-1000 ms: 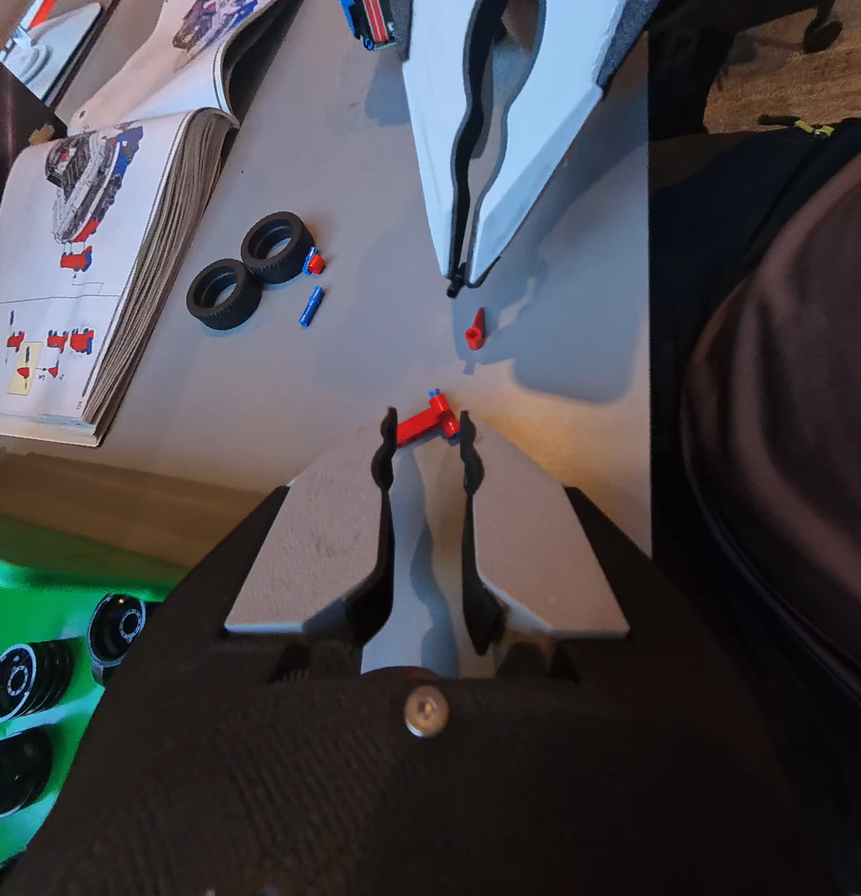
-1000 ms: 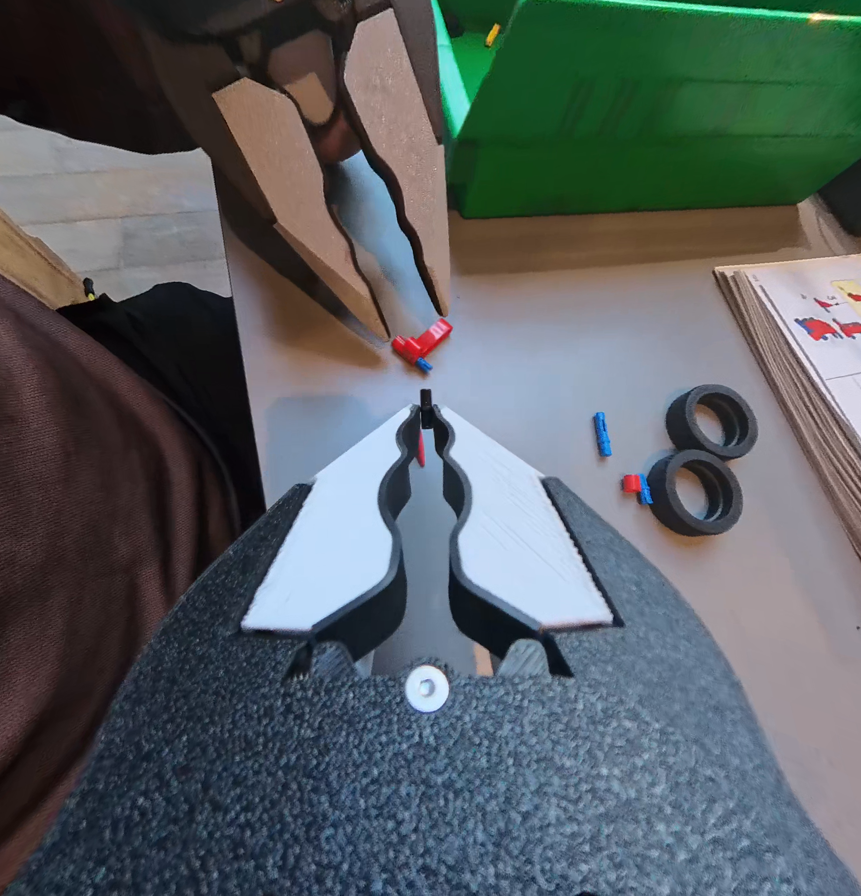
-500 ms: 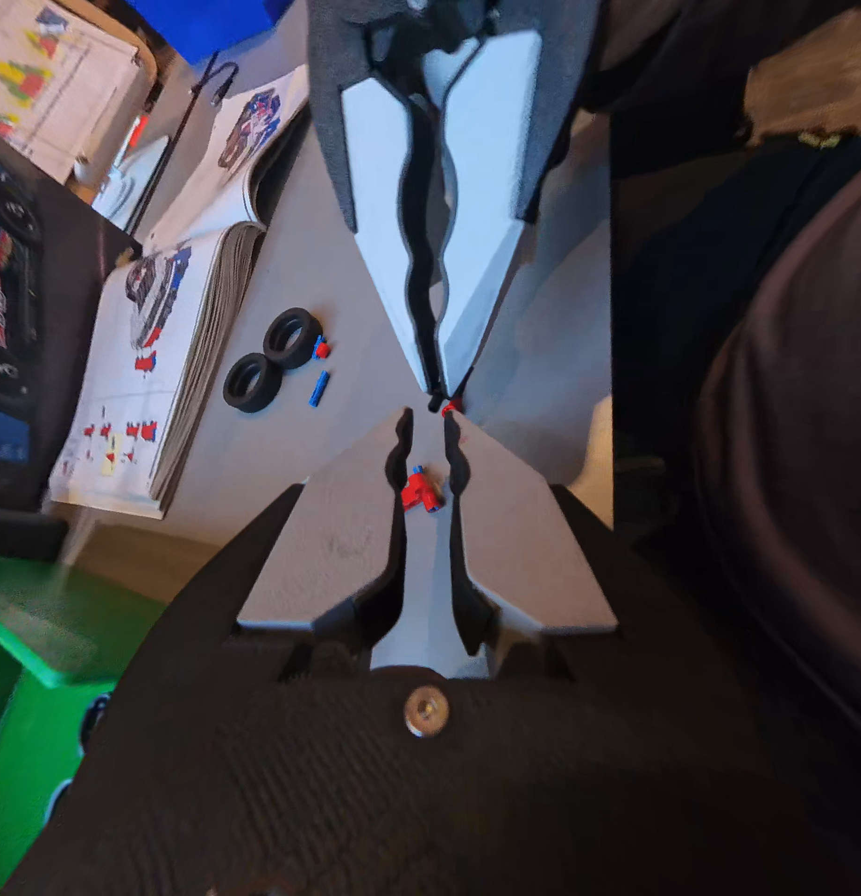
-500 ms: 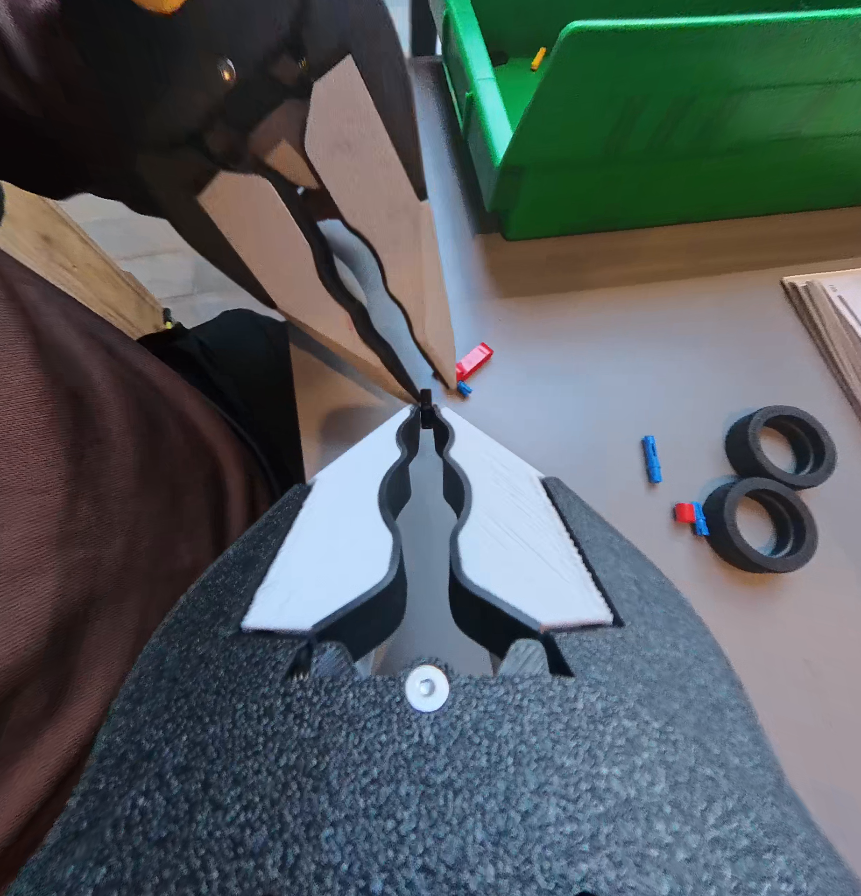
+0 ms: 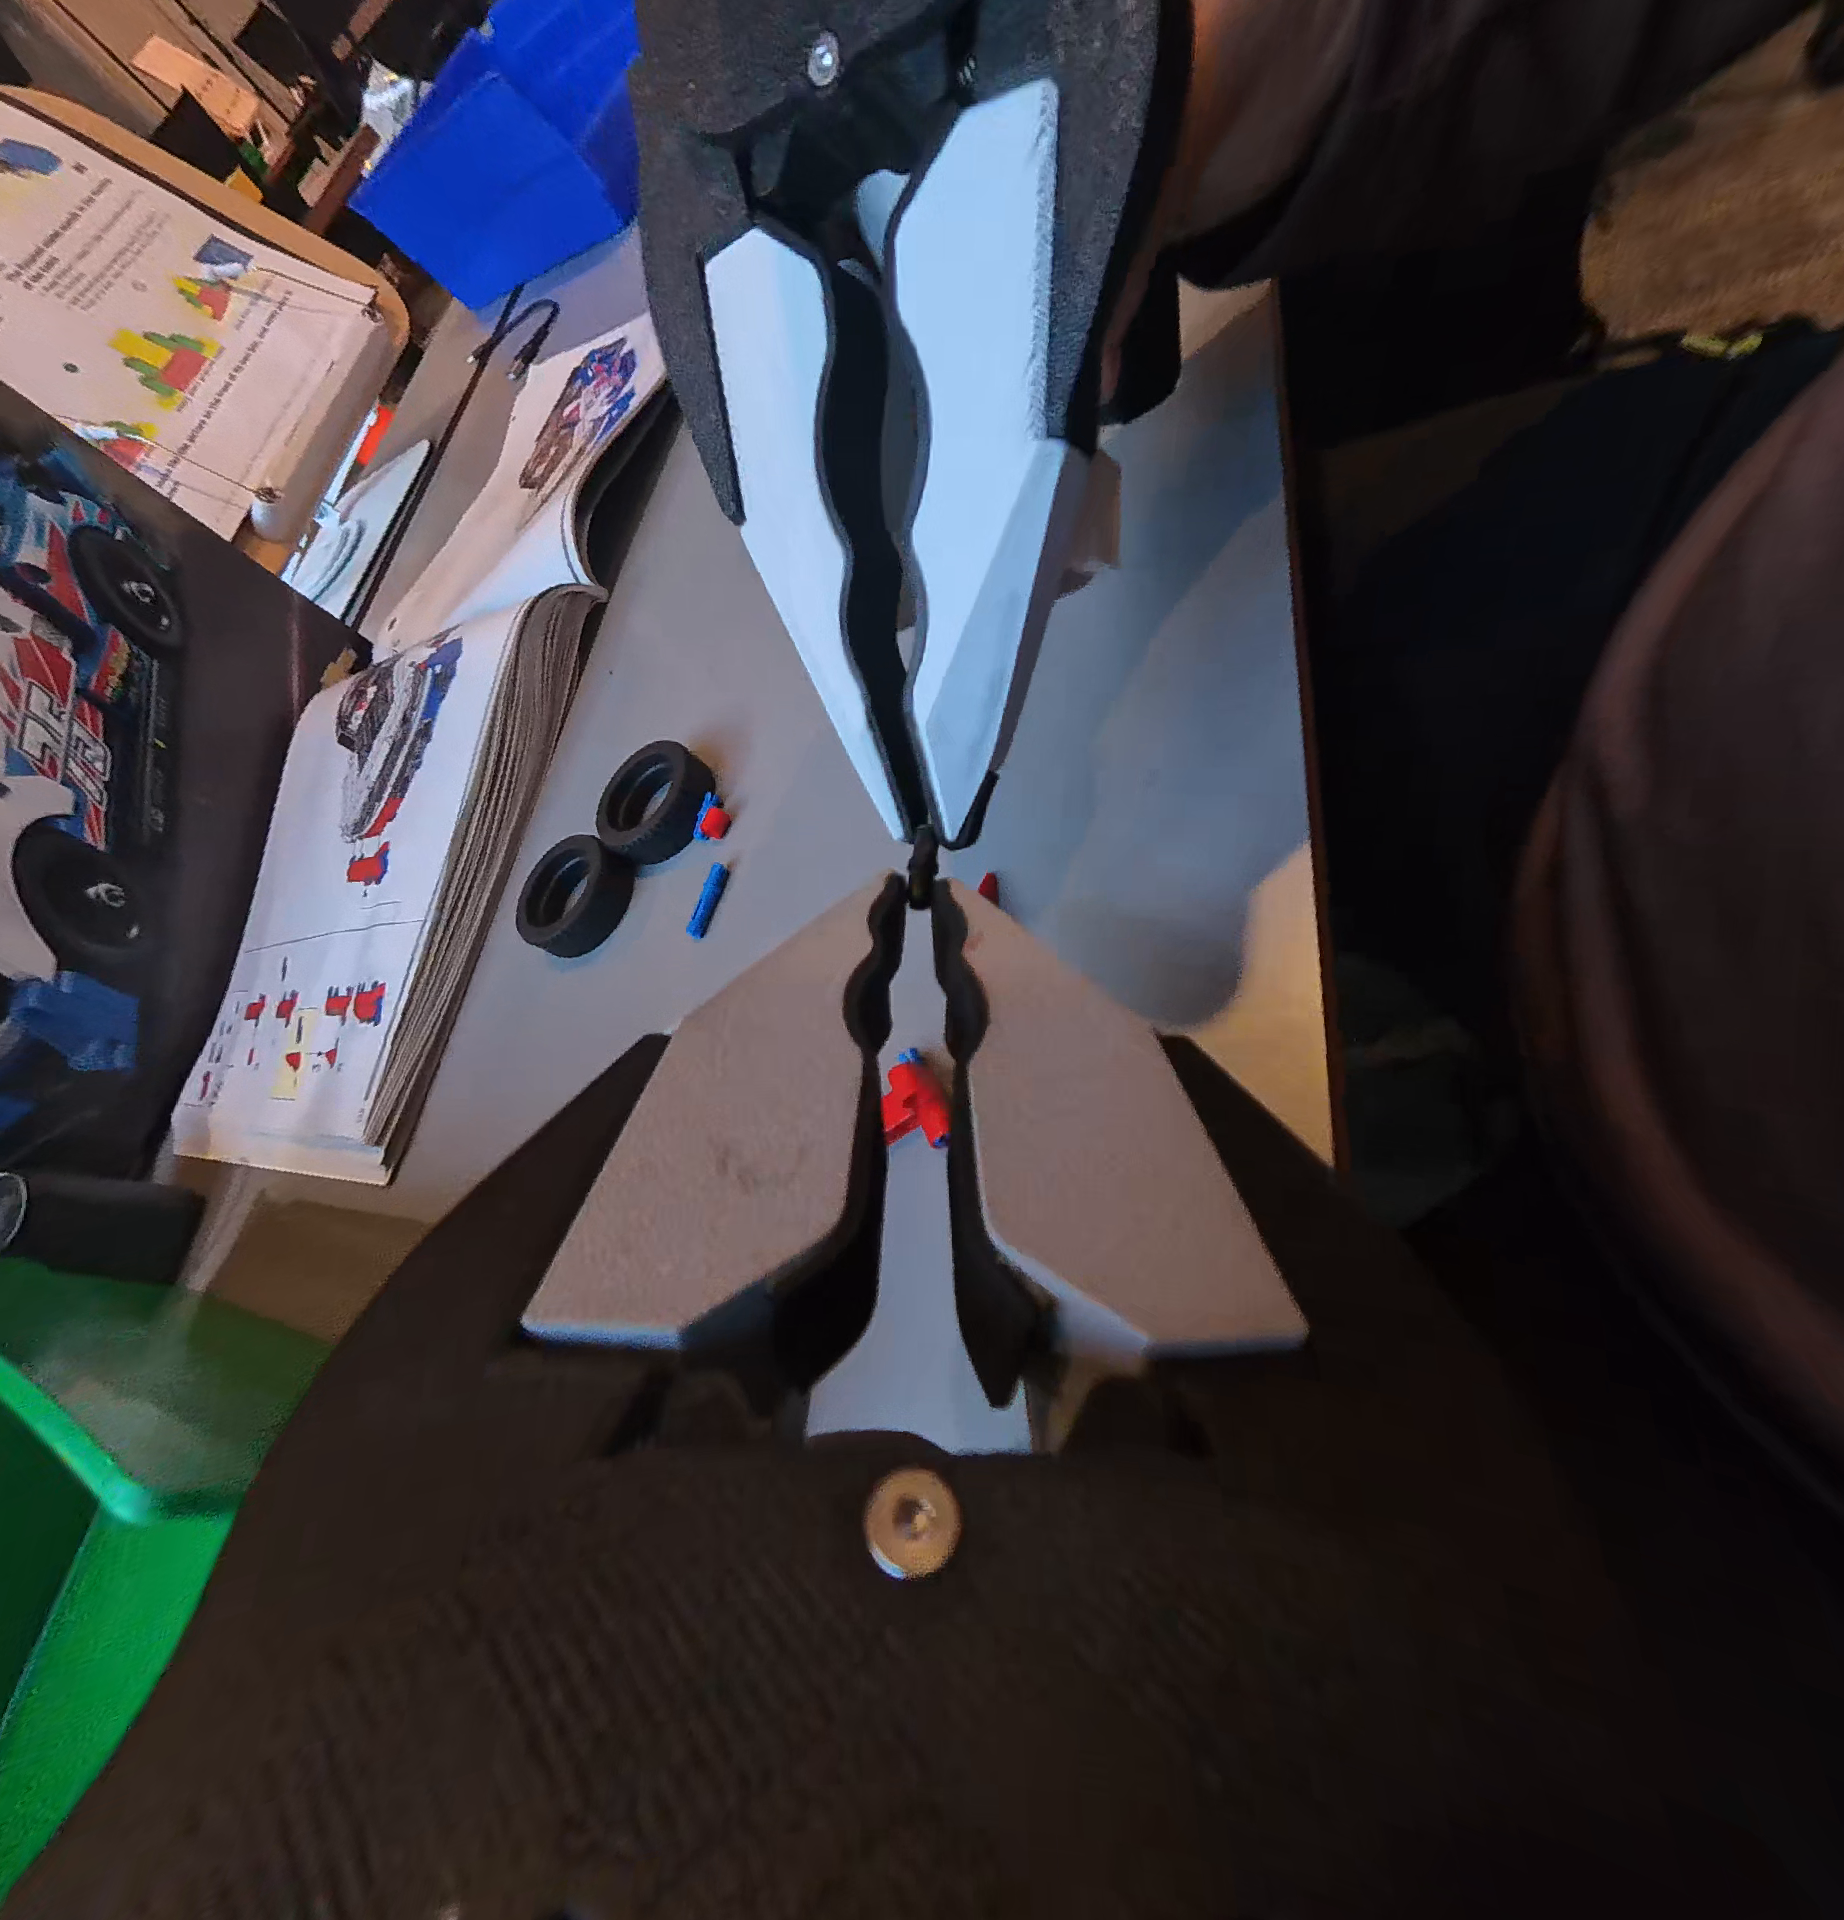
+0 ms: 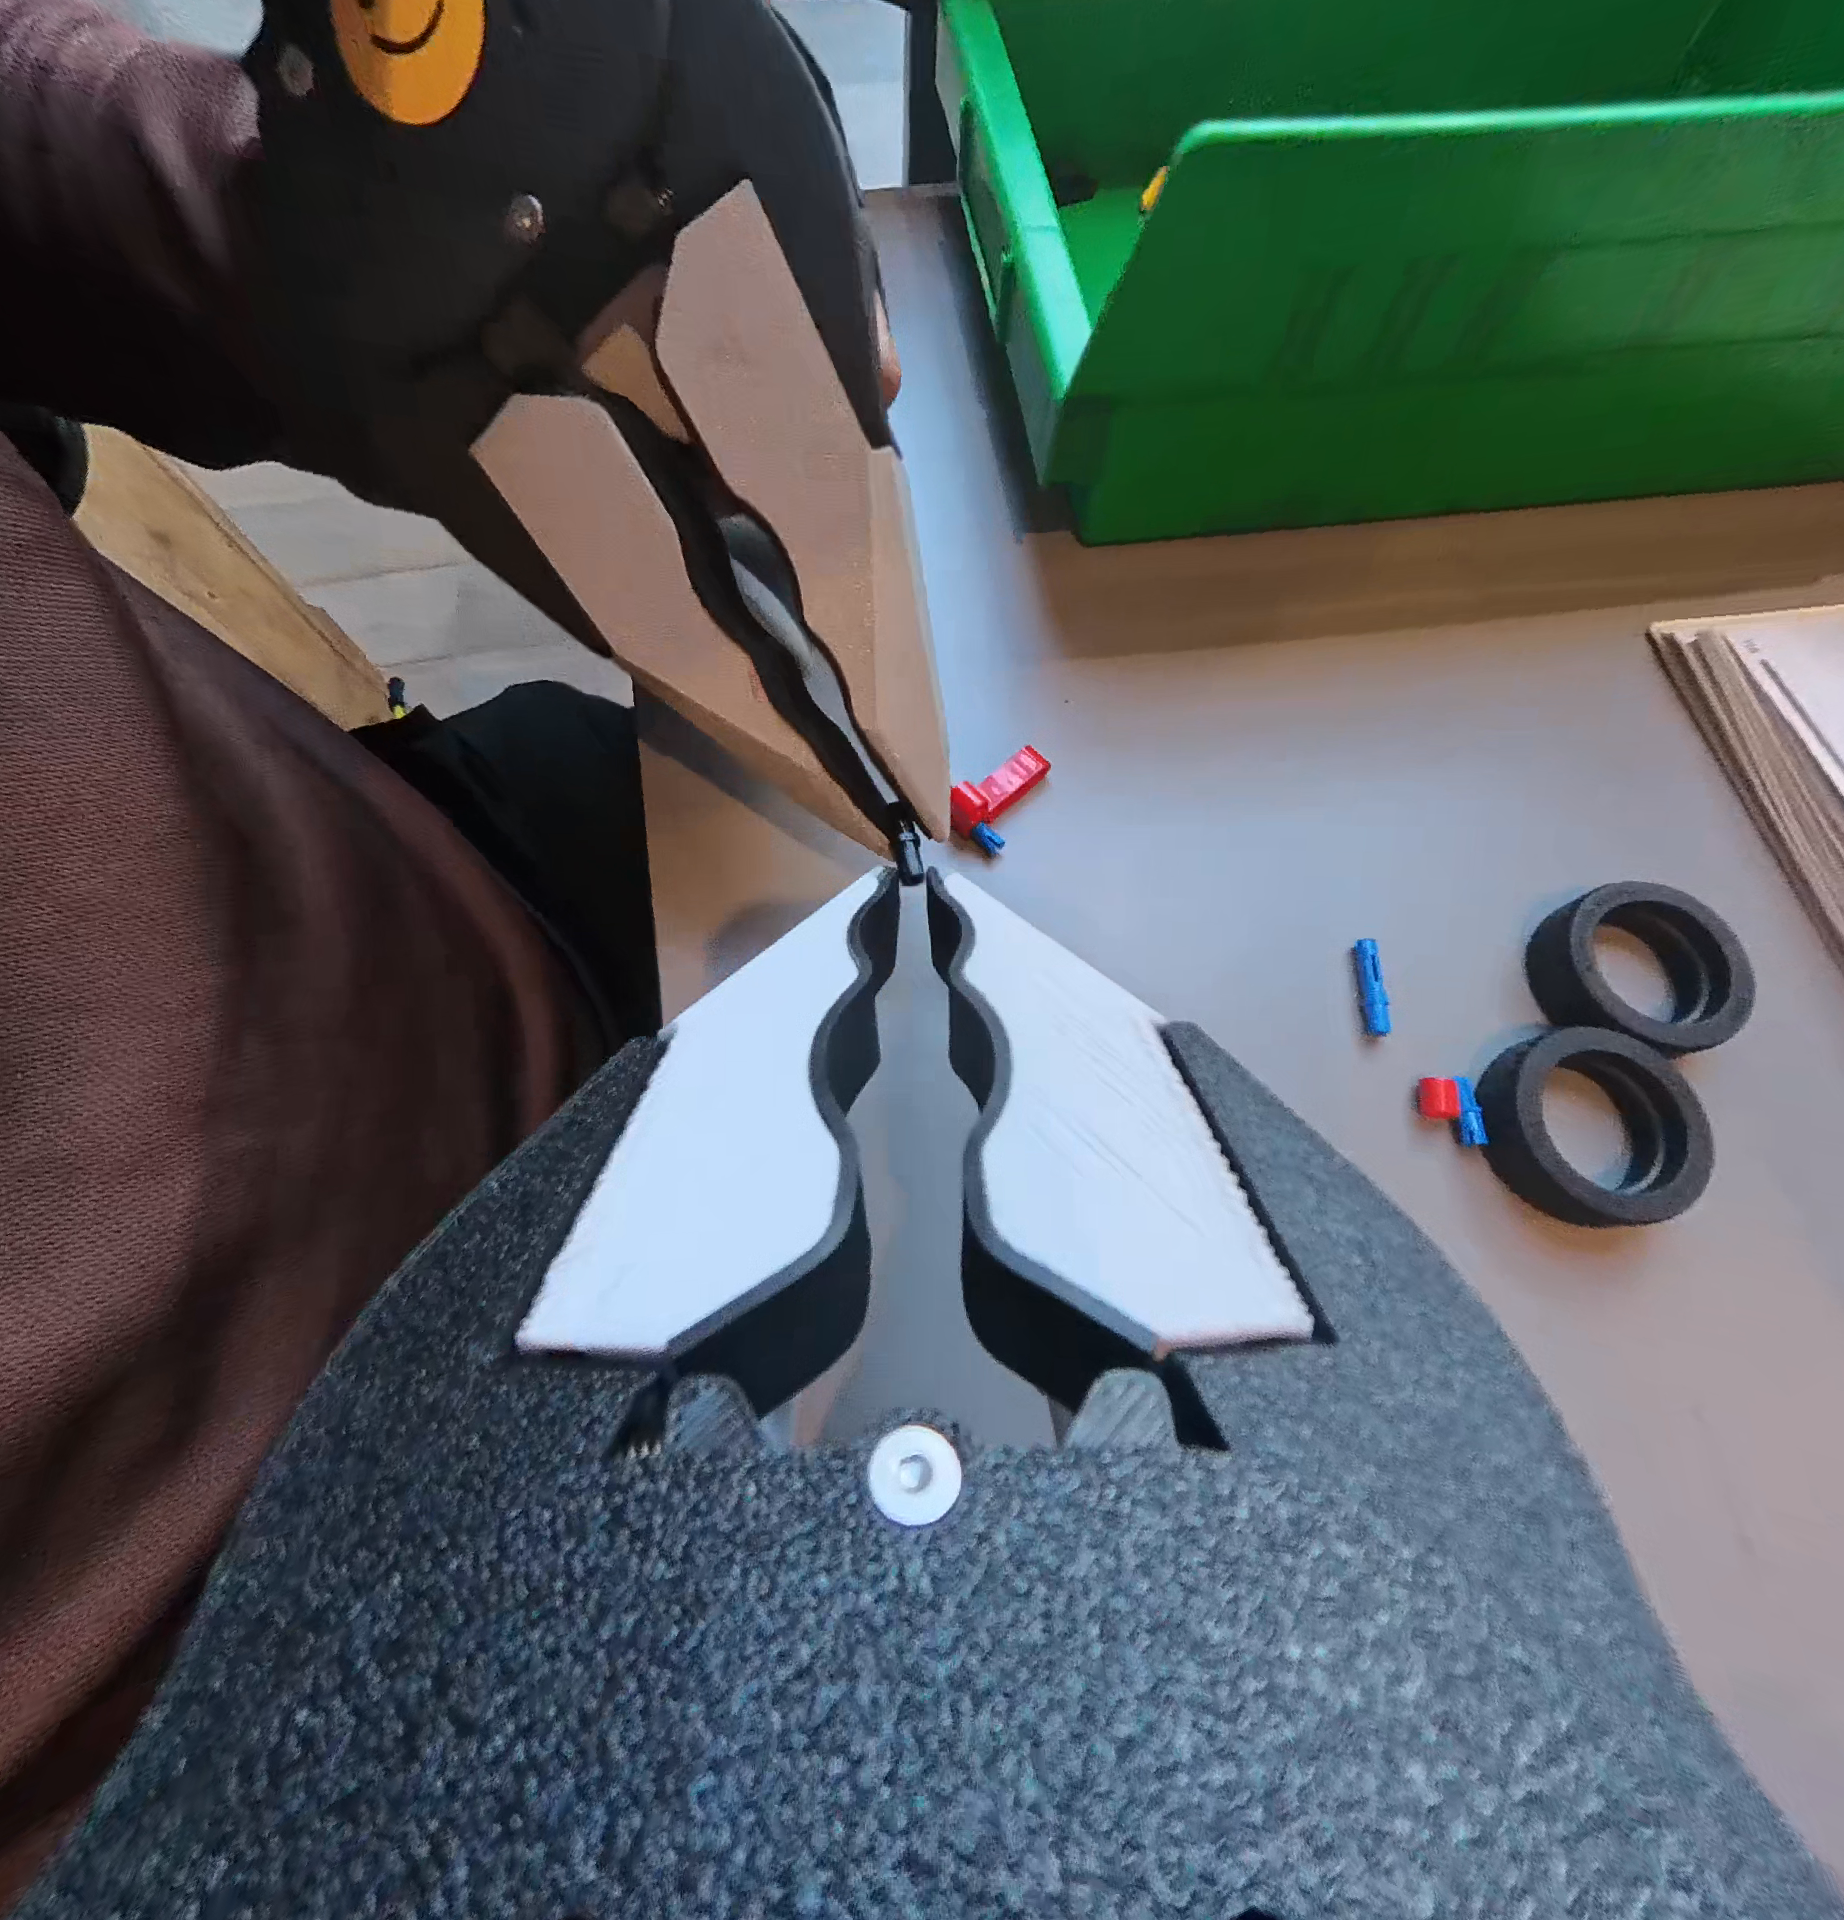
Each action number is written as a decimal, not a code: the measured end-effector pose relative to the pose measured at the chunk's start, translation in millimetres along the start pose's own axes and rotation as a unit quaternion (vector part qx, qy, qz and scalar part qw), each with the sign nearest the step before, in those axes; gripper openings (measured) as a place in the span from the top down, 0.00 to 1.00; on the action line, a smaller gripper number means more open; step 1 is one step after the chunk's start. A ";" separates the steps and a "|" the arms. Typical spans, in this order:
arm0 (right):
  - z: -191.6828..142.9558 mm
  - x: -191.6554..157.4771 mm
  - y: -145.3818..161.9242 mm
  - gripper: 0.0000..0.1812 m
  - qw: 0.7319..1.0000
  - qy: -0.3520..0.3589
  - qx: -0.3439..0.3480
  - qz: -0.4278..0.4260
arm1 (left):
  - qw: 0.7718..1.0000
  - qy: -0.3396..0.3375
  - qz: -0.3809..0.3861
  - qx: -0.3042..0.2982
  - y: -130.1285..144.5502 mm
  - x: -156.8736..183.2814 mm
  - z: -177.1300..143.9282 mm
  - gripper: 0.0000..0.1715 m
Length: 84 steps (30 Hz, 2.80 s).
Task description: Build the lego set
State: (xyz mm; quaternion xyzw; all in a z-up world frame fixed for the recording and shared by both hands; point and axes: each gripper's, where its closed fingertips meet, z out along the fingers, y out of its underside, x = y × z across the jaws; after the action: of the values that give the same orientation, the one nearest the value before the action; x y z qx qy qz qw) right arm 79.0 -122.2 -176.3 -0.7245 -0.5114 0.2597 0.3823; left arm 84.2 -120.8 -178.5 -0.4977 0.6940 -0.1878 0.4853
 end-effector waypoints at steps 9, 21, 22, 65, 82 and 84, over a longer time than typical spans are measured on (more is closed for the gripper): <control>2.4 -2.3 -4.7 0.98 1.000 0.002 0.001 -0.016 | 0.999 0.004 -0.015 0.029 -3.7 -1.5 -4.3 0.99; 3.9 0.8 -7.5 0.98 1.000 -0.012 0.021 0.008 | 0.999 0.003 -0.042 0.033 0.1 -3.6 -2.0 0.99; 4.4 2.2 -6.6 0.98 1.000 -0.014 0.021 0.015 | 0.998 0.005 -0.053 0.031 0.9 -3.9 -2.3 0.99; 1.1 4.7 24.0 0.98 0.994 -0.042 -0.069 0.077 | 0.965 0.160 -0.182 -0.098 53.4 19.1 -12.6 0.83; 17.6 35.6 41.9 0.99 0.987 0.042 -0.102 0.115 | 0.969 0.147 -0.171 -0.097 53.6 22.7 -17.5 0.83; 17.5 26.1 33.9 0.99 0.989 0.015 -0.083 0.123 | 0.969 0.148 -0.171 -0.097 53.5 23.3 -18.0 0.83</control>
State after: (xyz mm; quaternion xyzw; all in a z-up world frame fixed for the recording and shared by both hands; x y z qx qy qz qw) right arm 92.9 -99.0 -213.8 -0.8148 -0.4327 0.2506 0.2935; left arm 40.8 -122.0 -221.4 -0.6201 0.6777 -0.2715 0.2871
